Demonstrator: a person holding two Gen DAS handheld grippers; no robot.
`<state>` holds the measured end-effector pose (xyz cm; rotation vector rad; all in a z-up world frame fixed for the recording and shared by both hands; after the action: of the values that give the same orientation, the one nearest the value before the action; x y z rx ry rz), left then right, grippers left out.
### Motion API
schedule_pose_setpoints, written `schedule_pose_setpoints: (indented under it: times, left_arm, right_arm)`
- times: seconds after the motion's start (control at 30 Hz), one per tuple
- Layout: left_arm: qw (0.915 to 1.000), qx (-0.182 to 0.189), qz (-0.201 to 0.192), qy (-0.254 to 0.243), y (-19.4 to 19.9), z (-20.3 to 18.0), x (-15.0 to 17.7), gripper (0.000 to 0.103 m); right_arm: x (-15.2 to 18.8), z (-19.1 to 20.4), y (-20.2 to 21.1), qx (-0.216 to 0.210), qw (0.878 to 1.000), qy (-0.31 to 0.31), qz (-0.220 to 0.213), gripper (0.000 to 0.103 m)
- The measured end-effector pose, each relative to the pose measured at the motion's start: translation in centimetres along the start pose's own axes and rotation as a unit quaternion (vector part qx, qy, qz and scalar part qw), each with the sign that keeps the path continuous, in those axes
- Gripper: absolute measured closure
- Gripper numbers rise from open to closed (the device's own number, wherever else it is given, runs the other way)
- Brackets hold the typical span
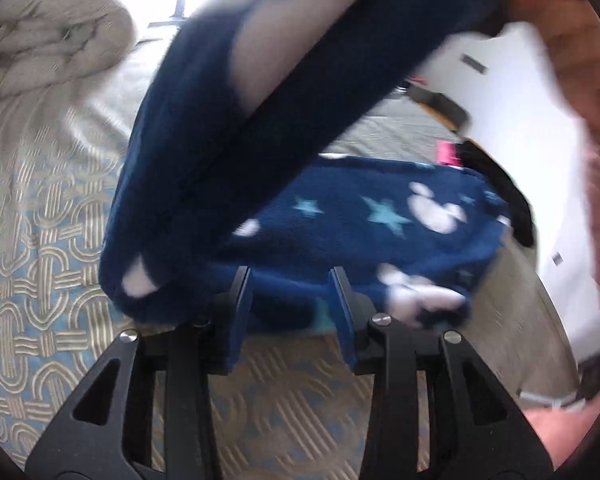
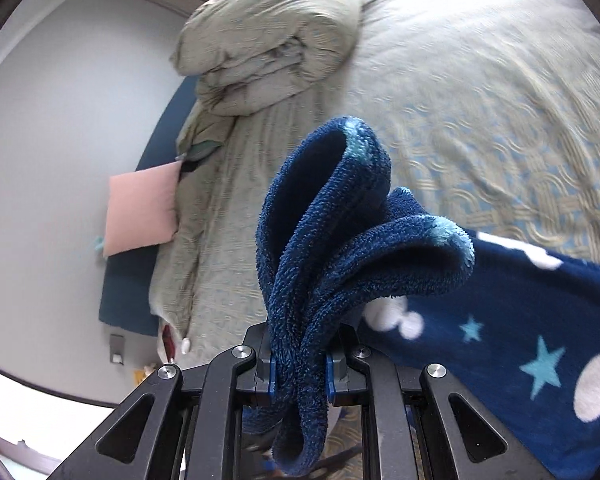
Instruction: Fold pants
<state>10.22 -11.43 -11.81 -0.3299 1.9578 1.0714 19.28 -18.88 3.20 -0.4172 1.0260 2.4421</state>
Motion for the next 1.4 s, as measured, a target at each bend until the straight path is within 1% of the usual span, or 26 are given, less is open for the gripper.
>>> schedule_pose_setpoints:
  times: [0.07,0.1,0.13,0.17,0.2,0.27,0.3,0.33,0.37,0.4,0.47,0.5,0.53,0.57,0.6,0.67,0.73,0.77,0.83,0.9,0.93,1.0,1.07,1.2,1.3,1.4]
  left_arm:
    - [0.9986,-0.046,0.009,0.025,-1.4,2.5,0.5,0.062]
    - [0.9963,-0.077,0.014,0.035,-1.8,4.1,0.9,0.065]
    - [0.9943,-0.094,0.016,0.047,-1.7,5.3,1.4,0.069]
    - [0.9938,-0.091,0.015,0.061,-1.2,6.1,1.9,0.082]
    - [0.9932,-0.087,0.013,0.076,-0.6,6.6,2.2,0.086]
    - [0.9922,-0.092,0.006,0.085,0.7,7.4,2.7,0.087]
    - [0.9909,-0.108,0.002,0.081,1.3,7.9,2.9,0.083]
    - [0.9872,-0.142,-0.002,0.072,1.7,8.9,3.2,0.080]
    - [0.9838,-0.166,-0.005,0.068,2.0,9.6,3.4,0.078]
    - [0.9815,-0.174,-0.002,0.079,2.2,10.4,3.7,0.078]
    - [0.9810,-0.156,0.003,0.115,2.1,10.8,4.0,0.078]
    - [0.9817,-0.143,-0.002,0.127,2.2,10.6,3.9,0.078]
    - [0.9839,-0.131,-0.007,0.122,2.3,10.0,3.6,0.078]
    - [0.9863,-0.126,-0.007,0.106,2.1,9.1,3.4,0.070]
    - [0.9892,-0.126,-0.005,0.075,1.8,8.0,3.2,0.053]
    - [0.9902,-0.136,-0.007,0.032,1.0,6.5,2.7,0.035]
    - [0.9893,-0.145,-0.015,-0.005,0.4,5.3,2.2,0.034]
    - [0.9886,-0.149,-0.015,-0.012,-0.1,5.1,2.0,0.033]
    - [0.9832,-0.181,-0.017,-0.011,-0.9,6.6,1.0,0.033]
    - [0.9759,-0.218,-0.017,0.009,-1.6,9.0,0.8,0.034]
    - [0.9769,-0.212,-0.016,0.026,-1.6,9.7,0.9,0.034]
    - [0.9818,-0.172,-0.020,0.077,-1.2,10.5,1.0,0.034]
    - [0.9829,-0.165,-0.023,0.078,-0.8,10.4,1.0,0.034]
    - [0.9826,-0.180,-0.011,0.045,-1.2,10.0,1.8,0.034]
    - [0.9822,-0.177,-0.009,0.062,-1.4,10.1,2.2,0.034]
    - [0.9821,-0.170,-0.006,0.082,-1.3,10.6,2.5,0.034]
  right_arm:
    - [-0.2,1.1,0.1,-0.009,1.000,0.004,-0.005,0.088]
    - [-0.3,1.5,0.7,-0.014,1.000,0.004,-0.010,0.088]
    - [-0.5,1.8,1.3,-0.018,1.000,0.003,-0.019,0.088]
    - [-0.9,1.8,1.9,-0.020,0.999,0.002,-0.029,0.088]
    - [-1.3,1.6,2.6,-0.020,0.999,0.004,-0.040,0.088]
    - [-1.7,0.8,3.9,-0.014,0.999,0.004,-0.052,0.088]
    - [-1.8,0.3,4.4,-0.010,0.998,0.001,-0.055,0.088]
    - [-1.8,-0.2,4.8,-0.007,0.998,-0.002,-0.057,0.088]
    - [-1.8,-0.8,5.1,-0.003,0.998,-0.004,-0.060,0.088]
    - [-1.8,-1.2,5.2,0.000,0.998,-0.007,-0.062,0.088]
    - [-1.6,-1.9,5.5,-0.003,0.998,-0.016,-0.060,0.088]
    - [-1.5,-2.1,5.5,-0.006,0.998,-0.021,-0.058,0.088]
    - [-1.4,-2.3,5.6,-0.008,0.998,-0.023,-0.056,0.088]
    - [-1.3,-2.3,5.7,-0.009,0.998,-0.023,-0.056,0.088]
    - [-1.2,-2.3,5.7,-0.009,0.998,-0.023,-0.056,0.088]
    - [-1.1,-2.2,5.7,-0.011,0.998,-0.021,-0.055,0.088]
    - [-1.1,-1.8,5.7,-0.013,0.998,-0.018,-0.055,0.088]
    - [-1.0,-1.5,5.7,-0.015,0.998,-0.016,-0.054,0.088]
    - [-0.8,-0.9,5.6,-0.020,0.998,-0.013,-0.053,0.088]
    - [-0.5,-0.2,5.7,-0.024,0.998,-0.007,-0.054,0.088]
    - [-0.4,-0.1,5.9,-0.024,0.998,-0.005,-0.057,0.088]
    - [0.0,-0.1,6.7,-0.019,0.998,0.001,-0.065,0.088]
    - [0.4,-0.9,7.6,-0.007,0.997,0.005,-0.071,0.088]
    - [2.0,-4.3,8.2,0.017,0.998,-0.004,-0.067,0.088]
    - [3.4,-7.8,8.0,0.052,0.997,-0.002,-0.061,0.088]
    - [5.0,-11.2,7.5,0.071,0.996,-0.014,-0.050,0.088]
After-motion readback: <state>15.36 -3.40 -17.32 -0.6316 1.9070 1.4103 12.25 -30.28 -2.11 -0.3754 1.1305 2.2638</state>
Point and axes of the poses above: each gripper's, at about its wrist camera, not at the fingertips, and y roughly against the way its jaws point, z to its left, x to its underside, the point moved 9 cm from there along -y, roughly the way its jaws point, and after that the axes turned 13 degrees about -z, right-handed, at the moved point
